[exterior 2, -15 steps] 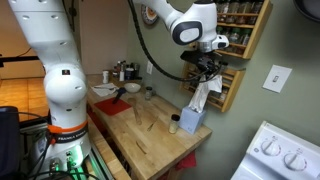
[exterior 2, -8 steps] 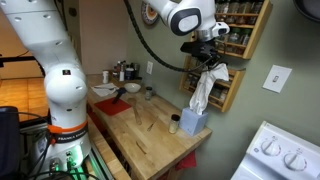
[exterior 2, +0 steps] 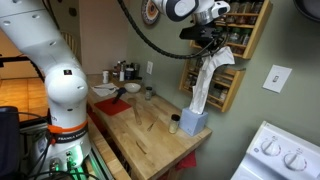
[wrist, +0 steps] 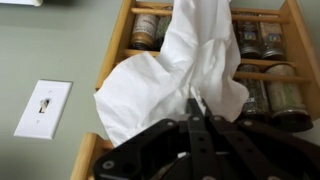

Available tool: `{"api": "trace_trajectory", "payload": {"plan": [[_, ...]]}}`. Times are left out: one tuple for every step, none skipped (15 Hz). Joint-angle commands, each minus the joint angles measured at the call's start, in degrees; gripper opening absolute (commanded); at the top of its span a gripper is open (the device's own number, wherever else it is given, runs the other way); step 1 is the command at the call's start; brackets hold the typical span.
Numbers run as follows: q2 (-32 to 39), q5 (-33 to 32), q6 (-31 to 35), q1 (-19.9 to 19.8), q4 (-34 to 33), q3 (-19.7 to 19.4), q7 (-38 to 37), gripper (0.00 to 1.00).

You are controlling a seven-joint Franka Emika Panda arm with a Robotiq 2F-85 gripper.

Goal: Take a tissue out of the box and use it to wipe the table

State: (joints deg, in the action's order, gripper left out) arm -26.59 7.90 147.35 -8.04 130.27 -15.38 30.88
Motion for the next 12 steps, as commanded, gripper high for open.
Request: {"api": "trace_trajectory", "payload": {"plan": [[-3.74,-2.69,1.32,1.53,0.43,-1.71,0.44,0.00],[-4.35,-3.19,1.61,1.55,0.21,-1.77,0.28,0.00],[-4.94,-3.69,1.98,1.51,0.07,-1.83,0.10,0.00],[-5.53,-4.06,2.17,1.67,-0.18,-2.02,0.23,0.00],[-6.12,-4.44,2.40,1.72,-0.40,-2.12,0.18,0.00],[-6.56,-4.79,2.63,1.84,-0.60,-2.26,0.21,0.00],[-6.78,-4.43,2.42,2.68,-0.86,-2.73,0.56,0.00],[-6.88,-4.10,2.18,3.42,-0.97,-3.07,0.72,0.00],[-6.87,-4.01,2.41,4.05,-0.94,-3.27,0.87,0.00],[-6.67,-3.63,2.62,4.94,-0.92,-3.54,0.94,0.00],[-6.43,-3.50,3.16,5.75,-0.96,-3.76,1.26,0.00],[-6.22,-2.98,3.58,6.79,-1.14,-4.08,1.45,0.00]]}}
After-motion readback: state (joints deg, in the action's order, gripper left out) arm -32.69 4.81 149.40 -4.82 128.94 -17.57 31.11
